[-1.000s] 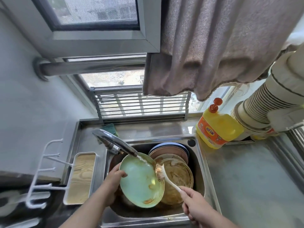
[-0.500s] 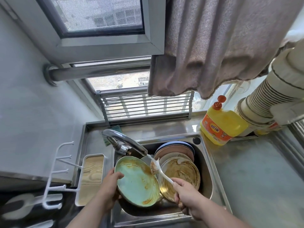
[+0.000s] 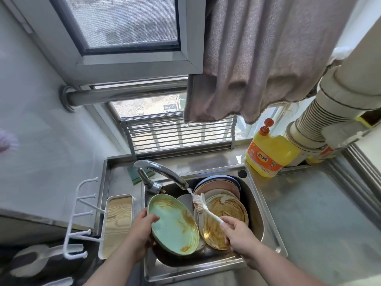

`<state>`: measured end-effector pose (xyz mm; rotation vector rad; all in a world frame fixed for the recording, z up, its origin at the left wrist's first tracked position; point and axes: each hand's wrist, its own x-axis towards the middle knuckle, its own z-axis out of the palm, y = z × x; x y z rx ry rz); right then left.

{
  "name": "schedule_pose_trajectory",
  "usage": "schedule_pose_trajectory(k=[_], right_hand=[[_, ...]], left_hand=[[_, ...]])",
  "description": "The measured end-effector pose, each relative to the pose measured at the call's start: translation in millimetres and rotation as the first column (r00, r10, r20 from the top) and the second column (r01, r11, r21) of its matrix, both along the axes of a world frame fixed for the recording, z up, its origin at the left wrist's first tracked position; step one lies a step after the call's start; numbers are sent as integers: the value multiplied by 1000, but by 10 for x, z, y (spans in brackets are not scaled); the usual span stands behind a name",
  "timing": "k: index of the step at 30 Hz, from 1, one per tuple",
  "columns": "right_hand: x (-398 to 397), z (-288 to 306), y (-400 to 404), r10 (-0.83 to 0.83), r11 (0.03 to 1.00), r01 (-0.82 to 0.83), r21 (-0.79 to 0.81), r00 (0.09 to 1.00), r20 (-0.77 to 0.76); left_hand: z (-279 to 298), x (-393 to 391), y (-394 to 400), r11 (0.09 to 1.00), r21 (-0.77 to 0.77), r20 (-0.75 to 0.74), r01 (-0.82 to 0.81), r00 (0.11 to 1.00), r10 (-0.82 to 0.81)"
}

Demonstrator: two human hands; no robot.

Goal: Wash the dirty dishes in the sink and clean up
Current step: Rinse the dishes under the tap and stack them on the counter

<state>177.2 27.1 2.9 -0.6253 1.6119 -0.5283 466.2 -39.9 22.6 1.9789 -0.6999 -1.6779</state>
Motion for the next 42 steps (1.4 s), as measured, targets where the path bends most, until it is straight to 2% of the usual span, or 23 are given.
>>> schedule_pose_trajectory(k=[10, 15, 20, 26, 32, 39, 42], right_hand=[[24, 118, -30, -74, 996, 78, -50, 995, 73], [-104, 52, -9, -79, 996, 84, -35, 988, 131], [-207, 92, -63, -13, 1000, 12, 8, 975, 221], [-297, 222, -165, 42, 991, -82, 104, 940, 339], [-270, 188, -359, 28, 986, -84, 142, 934, 356], [-180, 172, -462, 117, 961, -189, 204, 940, 320], [-239, 153, -429, 184, 954, -234, 188, 951, 249]], left_hand=[[97, -79, 151, 998, -24, -8, -52, 999, 52], [76, -219, 174, 991, -44, -35, -130, 991, 128], [211, -337, 248, 971, -11, -96, -238, 967, 236], [329, -346, 344, 951, 2, -53, -309, 950, 308], [314, -397, 401, 933, -14, -22, -360, 933, 360], [183, -403, 347, 928, 4, -19, -373, 928, 373], [120, -426, 276, 922, 19, -52, -386, 921, 386]])
